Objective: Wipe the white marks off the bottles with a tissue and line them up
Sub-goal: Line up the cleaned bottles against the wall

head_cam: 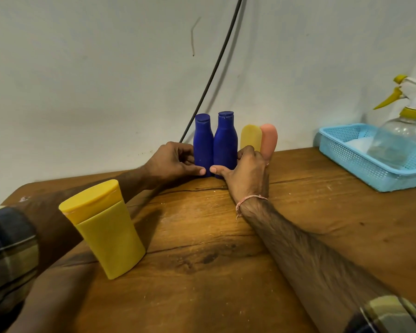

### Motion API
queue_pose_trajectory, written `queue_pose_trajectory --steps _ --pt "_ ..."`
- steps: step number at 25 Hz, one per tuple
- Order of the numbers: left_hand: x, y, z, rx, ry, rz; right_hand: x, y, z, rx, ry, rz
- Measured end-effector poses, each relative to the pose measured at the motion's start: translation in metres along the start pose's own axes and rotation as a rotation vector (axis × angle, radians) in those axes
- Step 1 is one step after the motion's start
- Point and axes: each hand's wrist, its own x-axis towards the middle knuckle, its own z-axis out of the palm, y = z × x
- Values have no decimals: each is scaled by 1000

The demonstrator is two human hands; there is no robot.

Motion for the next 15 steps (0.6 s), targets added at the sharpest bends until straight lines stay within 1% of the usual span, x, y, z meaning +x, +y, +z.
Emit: queue_pose_trajectory --steps 9,15 --pt "23 3 16 63 26 21 4 6 -6 -13 58 38" --pt "25 -6 16 39 46 42 8 7 -6 11 54 70"
